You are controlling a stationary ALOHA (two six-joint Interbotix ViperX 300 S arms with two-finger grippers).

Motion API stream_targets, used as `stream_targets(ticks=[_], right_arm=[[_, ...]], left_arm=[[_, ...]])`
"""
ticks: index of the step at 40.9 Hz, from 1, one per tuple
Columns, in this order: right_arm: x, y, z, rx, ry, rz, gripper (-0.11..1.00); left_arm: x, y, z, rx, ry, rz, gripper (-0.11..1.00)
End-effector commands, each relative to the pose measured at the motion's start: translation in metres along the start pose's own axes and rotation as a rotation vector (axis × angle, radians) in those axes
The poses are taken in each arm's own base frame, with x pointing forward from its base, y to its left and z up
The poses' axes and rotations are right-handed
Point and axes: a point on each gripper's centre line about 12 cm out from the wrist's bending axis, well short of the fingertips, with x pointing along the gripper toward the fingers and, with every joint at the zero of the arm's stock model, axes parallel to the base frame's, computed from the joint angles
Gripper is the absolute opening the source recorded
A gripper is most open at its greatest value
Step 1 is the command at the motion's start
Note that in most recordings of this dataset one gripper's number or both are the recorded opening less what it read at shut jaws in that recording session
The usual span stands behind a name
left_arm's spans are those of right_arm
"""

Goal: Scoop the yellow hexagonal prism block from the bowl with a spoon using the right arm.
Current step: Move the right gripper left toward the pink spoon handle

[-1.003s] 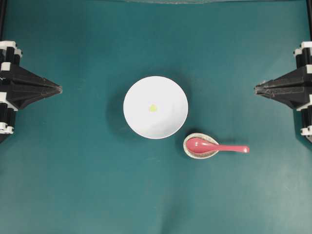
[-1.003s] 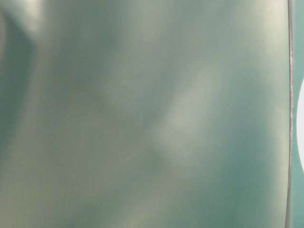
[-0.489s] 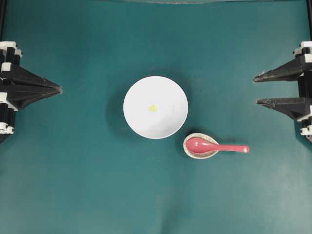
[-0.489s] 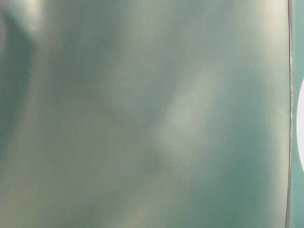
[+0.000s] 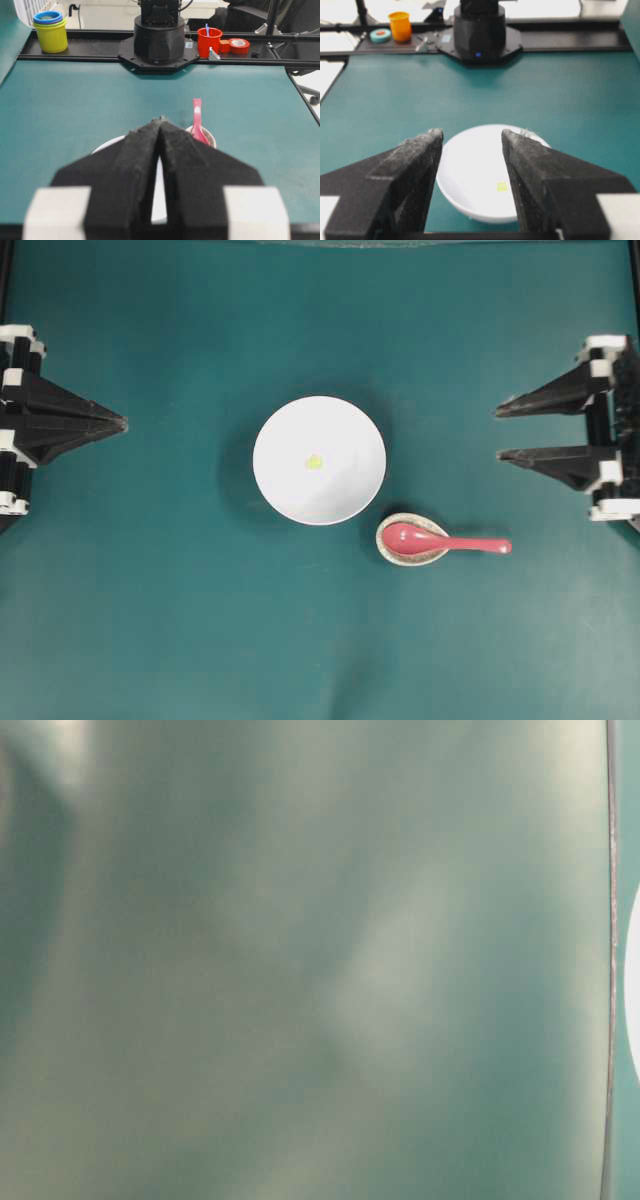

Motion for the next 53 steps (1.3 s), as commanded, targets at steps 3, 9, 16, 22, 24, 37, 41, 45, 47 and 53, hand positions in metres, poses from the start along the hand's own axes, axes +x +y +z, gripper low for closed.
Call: stream_targets(ticks=[3, 9, 16, 22, 24, 37, 41, 45, 47, 53], right_arm=[[0.013, 0.001, -0.011, 0.029, 0.011, -0.001, 0.55], [0.027, 0.008, -0.032, 0.052, 0.045, 0.013, 0.55], [0.039, 0.019, -0.056, 0.071, 0.084, 0.035, 0.55], [0.042, 0.030, -0.077, 0.085, 0.121, 0.055, 0.55], [0.041, 0.034, -0.083, 0.092, 0.128, 0.062, 0.55], [0.025, 0.051, -0.116, 0.109, 0.133, 0.085, 0.55], [0.021, 0.054, -0.125, 0.109, 0.144, 0.080, 0.55], [0.020, 0.056, -0.134, 0.112, 0.159, 0.075, 0.55], [0.020, 0.056, -0.140, 0.115, 0.173, 0.072, 0.55], [0.019, 0.058, -0.154, 0.129, 0.198, 0.070, 0.55]], left_arm=[[0.004, 0.000, 0.009, 0.000, -0.020, 0.000, -0.01], [0.004, 0.000, 0.008, 0.000, -0.015, 0.000, -0.01], [0.004, 0.000, 0.008, 0.000, -0.015, 0.000, -0.01], [0.004, 0.000, 0.008, 0.000, -0.015, 0.000, -0.01], [0.004, 0.000, 0.008, 0.000, -0.014, 0.000, -0.01], [0.004, 0.000, 0.008, 0.000, -0.015, 0.000, -0.01], [0.004, 0.000, 0.008, 0.000, -0.015, 0.000, -0.01], [0.004, 0.000, 0.008, 0.000, -0.017, 0.000, -0.01], [0.004, 0.000, 0.007, 0.000, -0.015, 0.000, -0.01], [0.004, 0.000, 0.008, 0.001, -0.020, 0.000, -0.01]])
